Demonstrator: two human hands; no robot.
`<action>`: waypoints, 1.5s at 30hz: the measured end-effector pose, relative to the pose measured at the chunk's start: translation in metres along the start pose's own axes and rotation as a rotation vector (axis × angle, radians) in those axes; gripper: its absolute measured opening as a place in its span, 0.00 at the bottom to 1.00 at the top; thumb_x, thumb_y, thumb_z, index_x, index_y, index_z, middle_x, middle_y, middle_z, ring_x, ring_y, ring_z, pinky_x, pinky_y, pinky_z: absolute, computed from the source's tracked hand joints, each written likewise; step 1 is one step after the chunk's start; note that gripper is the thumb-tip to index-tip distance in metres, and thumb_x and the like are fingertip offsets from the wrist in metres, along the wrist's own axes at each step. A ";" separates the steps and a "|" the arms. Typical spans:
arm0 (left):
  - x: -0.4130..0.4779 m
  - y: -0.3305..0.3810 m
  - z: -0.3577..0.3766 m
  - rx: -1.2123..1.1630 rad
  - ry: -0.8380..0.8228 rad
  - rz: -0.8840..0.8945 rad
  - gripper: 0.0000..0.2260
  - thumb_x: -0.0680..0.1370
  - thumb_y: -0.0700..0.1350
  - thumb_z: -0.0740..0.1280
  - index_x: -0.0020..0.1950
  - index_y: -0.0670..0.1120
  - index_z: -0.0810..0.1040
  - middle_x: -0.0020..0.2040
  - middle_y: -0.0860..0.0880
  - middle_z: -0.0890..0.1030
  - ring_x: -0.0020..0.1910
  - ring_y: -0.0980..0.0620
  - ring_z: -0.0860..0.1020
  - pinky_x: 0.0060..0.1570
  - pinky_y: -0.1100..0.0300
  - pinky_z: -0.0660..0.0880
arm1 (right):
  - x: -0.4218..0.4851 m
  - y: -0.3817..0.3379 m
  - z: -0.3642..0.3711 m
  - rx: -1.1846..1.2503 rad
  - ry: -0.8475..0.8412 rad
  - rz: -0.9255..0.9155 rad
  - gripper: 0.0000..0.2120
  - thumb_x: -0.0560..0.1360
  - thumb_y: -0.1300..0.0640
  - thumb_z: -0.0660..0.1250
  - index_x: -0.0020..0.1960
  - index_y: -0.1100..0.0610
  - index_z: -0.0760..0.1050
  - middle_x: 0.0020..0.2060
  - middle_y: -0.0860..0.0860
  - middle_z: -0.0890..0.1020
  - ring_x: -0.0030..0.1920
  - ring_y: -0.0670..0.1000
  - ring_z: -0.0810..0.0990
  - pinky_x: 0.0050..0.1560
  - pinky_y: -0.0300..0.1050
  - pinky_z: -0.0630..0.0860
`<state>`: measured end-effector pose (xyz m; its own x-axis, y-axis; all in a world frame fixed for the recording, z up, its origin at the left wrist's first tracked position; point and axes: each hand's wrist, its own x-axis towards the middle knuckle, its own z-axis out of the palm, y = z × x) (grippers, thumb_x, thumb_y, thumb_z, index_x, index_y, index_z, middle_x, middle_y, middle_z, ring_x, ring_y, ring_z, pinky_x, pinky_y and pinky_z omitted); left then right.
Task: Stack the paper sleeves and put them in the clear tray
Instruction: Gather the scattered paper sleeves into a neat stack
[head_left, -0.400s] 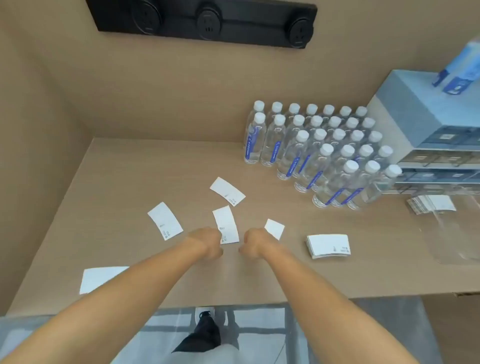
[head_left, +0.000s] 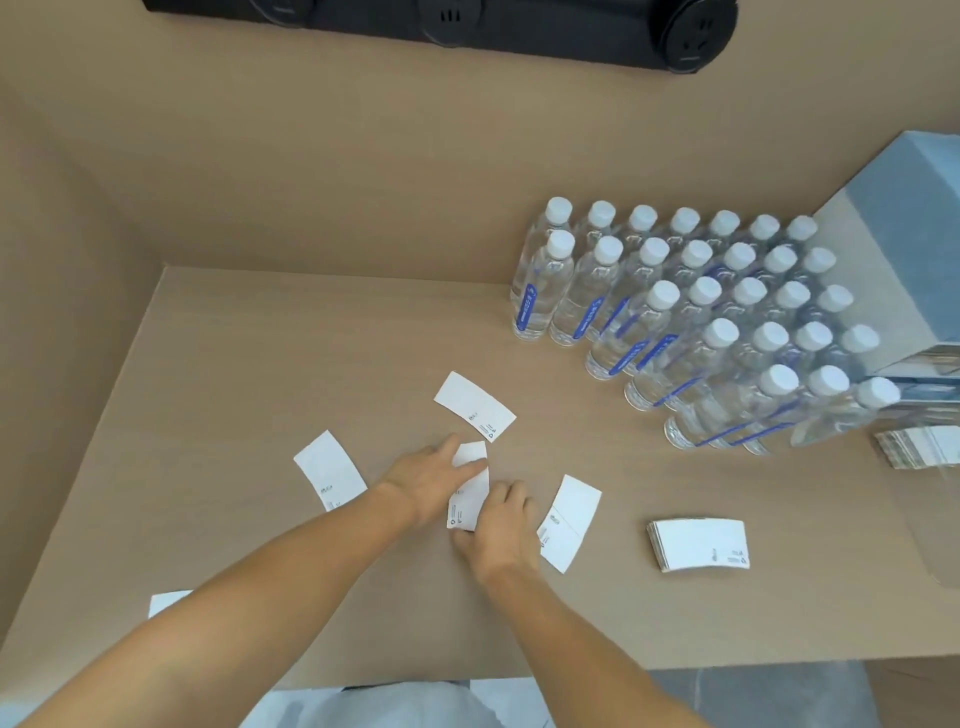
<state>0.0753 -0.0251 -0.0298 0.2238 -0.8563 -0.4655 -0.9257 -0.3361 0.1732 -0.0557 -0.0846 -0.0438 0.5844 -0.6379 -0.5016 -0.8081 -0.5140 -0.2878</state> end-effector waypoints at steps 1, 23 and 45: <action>0.005 -0.002 0.006 -0.013 0.016 0.001 0.07 0.74 0.68 0.56 0.44 0.67 0.64 0.51 0.50 0.77 0.47 0.48 0.76 0.37 0.55 0.69 | 0.001 0.000 0.001 0.002 0.002 -0.007 0.25 0.71 0.48 0.70 0.61 0.58 0.65 0.60 0.52 0.67 0.61 0.55 0.67 0.52 0.48 0.75; -0.021 -0.007 0.036 -0.363 0.170 -0.309 0.25 0.74 0.52 0.68 0.67 0.45 0.66 0.63 0.45 0.68 0.64 0.44 0.68 0.59 0.55 0.71 | 0.031 0.011 -0.004 -0.002 0.081 -0.092 0.16 0.73 0.66 0.58 0.59 0.57 0.69 0.57 0.54 0.73 0.59 0.56 0.69 0.52 0.51 0.74; 0.069 -0.063 -0.044 -0.239 0.029 -0.186 0.25 0.74 0.38 0.66 0.71 0.43 0.65 0.71 0.45 0.62 0.62 0.41 0.73 0.58 0.48 0.75 | 0.105 -0.001 -0.045 0.059 0.103 -0.175 0.25 0.74 0.55 0.68 0.68 0.59 0.66 0.66 0.52 0.65 0.65 0.56 0.64 0.58 0.48 0.74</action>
<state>0.1627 -0.0802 -0.0345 0.3948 -0.7812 -0.4836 -0.7710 -0.5679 0.2880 0.0097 -0.1766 -0.0591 0.7184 -0.5986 -0.3544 -0.6946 -0.5897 -0.4120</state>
